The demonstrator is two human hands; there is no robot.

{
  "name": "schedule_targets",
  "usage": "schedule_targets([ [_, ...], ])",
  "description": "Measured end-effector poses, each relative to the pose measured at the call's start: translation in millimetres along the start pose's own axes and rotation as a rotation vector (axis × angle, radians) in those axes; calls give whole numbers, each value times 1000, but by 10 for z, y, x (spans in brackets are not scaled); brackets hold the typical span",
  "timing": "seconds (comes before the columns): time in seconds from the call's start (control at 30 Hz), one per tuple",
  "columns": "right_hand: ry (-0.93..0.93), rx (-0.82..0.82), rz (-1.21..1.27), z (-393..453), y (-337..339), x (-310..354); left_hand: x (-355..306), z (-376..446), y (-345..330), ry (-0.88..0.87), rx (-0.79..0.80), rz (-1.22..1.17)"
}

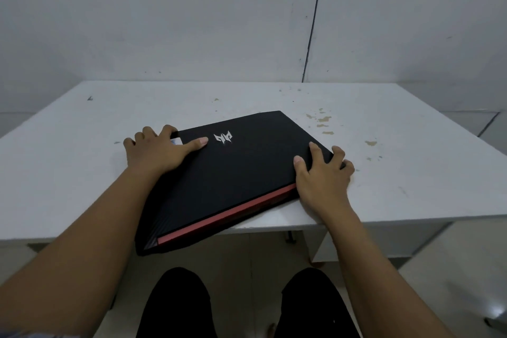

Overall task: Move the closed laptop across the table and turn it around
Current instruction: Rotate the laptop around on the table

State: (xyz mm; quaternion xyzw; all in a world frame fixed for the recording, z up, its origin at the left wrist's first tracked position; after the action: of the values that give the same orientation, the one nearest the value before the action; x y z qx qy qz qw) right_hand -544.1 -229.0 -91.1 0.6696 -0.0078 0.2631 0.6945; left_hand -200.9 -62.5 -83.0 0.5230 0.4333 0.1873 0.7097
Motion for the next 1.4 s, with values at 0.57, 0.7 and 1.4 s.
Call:
schedule_targets([
  [0.57,10,86,233,-737,-186,293,280,17,198,-213,77,-548],
  [0.7,-12,73,322,-607,-167,452,299,-52,234,-192,41,-566],
  [1.4,144,160,252,215,-213,480,338,-849,317,106,-288,-294],
])
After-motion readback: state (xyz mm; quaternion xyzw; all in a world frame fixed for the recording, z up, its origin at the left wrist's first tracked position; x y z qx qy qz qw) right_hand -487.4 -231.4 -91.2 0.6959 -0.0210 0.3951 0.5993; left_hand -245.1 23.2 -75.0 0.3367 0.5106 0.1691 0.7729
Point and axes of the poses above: each hand's wrist, its own z-axis towards the middle knuckle, its own y-axis out of the back of the hand, x = y × z, the point moved 9 cm from there along z, towards the middle knuckle, and after that the axes turned 11 degrees about -z, right-handed, at the moved point
